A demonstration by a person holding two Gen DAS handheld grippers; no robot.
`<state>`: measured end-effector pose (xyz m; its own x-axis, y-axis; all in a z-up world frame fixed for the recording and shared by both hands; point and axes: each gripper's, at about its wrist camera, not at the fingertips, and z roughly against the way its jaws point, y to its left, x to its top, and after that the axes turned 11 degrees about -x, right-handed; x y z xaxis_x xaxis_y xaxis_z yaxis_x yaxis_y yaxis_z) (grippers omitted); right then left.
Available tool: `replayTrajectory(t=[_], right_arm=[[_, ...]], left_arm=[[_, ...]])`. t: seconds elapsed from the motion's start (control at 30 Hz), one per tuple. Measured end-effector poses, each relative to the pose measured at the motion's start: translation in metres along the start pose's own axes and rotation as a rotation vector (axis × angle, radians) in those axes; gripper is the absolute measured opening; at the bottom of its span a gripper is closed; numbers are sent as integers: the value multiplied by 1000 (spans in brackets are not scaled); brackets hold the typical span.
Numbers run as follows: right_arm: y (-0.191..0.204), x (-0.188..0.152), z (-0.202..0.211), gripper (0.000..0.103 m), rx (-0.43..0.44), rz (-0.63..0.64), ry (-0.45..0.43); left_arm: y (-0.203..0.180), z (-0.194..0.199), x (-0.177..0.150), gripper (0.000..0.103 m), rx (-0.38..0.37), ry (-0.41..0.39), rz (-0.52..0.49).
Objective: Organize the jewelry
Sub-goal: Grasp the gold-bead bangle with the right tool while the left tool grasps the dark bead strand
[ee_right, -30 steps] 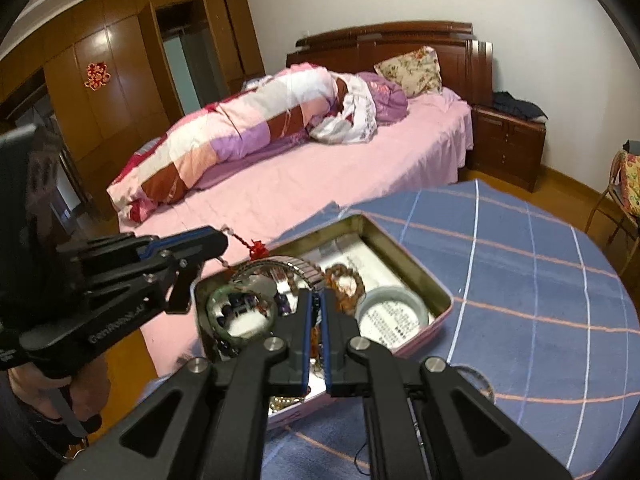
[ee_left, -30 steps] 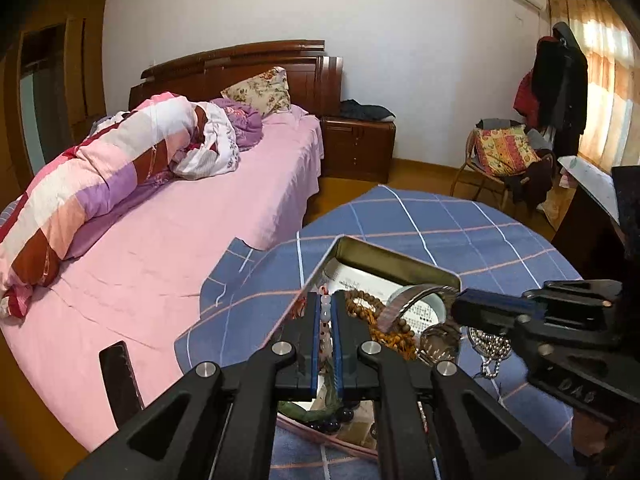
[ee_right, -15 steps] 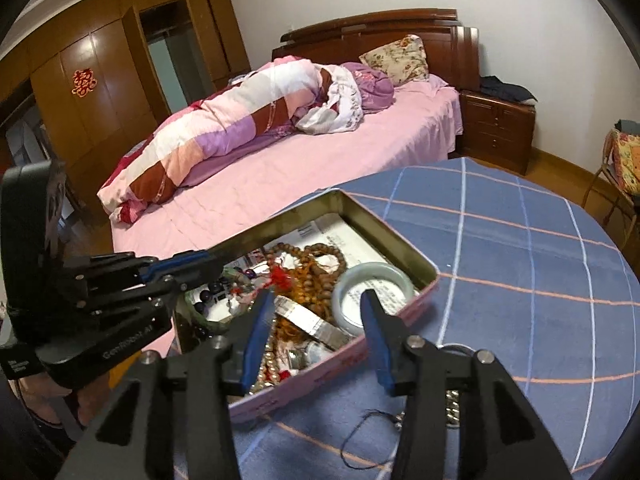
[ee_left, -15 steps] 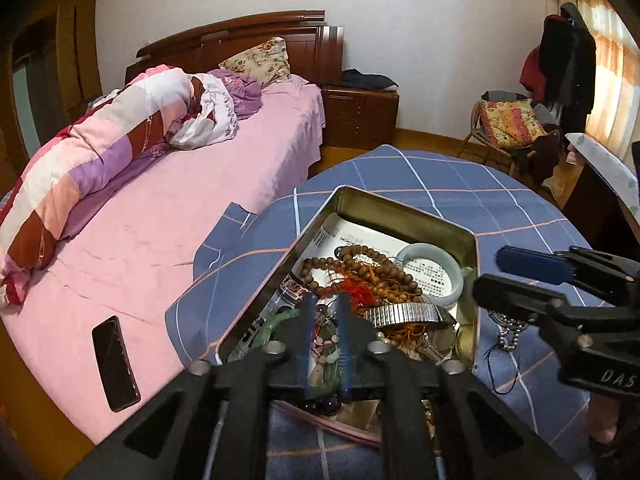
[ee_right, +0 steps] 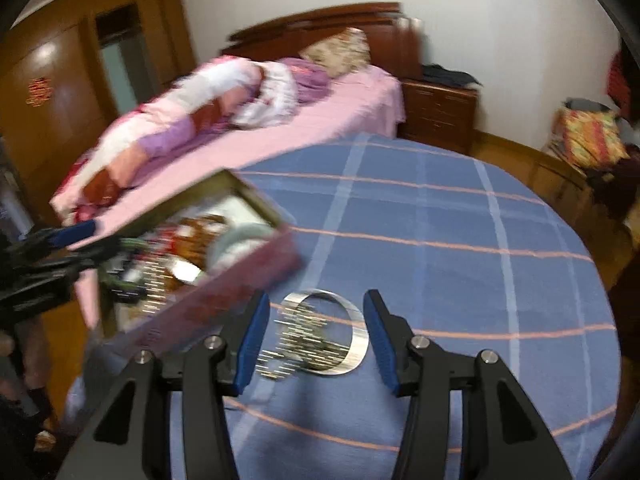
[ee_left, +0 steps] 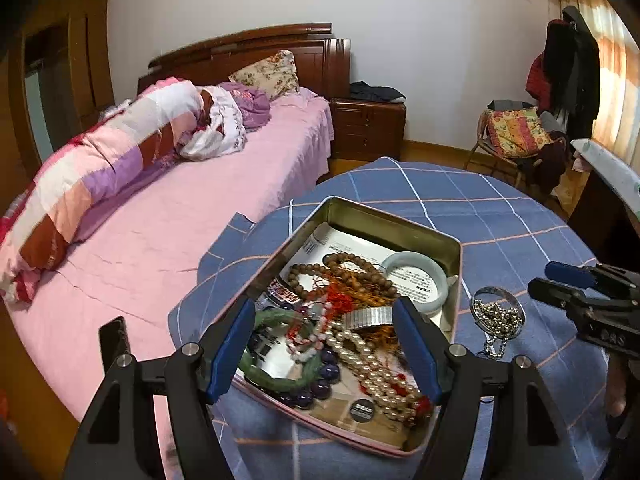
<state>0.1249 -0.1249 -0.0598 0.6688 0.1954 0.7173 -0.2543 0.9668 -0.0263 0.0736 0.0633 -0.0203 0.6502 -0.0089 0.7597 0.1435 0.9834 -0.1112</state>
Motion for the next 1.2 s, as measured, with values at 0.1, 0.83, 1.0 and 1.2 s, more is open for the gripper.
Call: replayTrajectory(t=[0.1, 0.83, 1.0, 1.2], right_arm=[[-12, -2, -14, 52, -39, -22, 52], [-51, -27, -21, 35, 3, -98, 101], [-75, -29, -8, 39, -24, -170, 58], [-78, -27, -8, 39, -25, -180, 42]], left_arm=[[-23, 1, -4, 71, -13, -11, -34], [-135, -62, -16, 69, -191, 119, -218], [-147, -87, -15, 65, -193, 164, -231], [-153, -94, -13, 9, -207, 178, -235]])
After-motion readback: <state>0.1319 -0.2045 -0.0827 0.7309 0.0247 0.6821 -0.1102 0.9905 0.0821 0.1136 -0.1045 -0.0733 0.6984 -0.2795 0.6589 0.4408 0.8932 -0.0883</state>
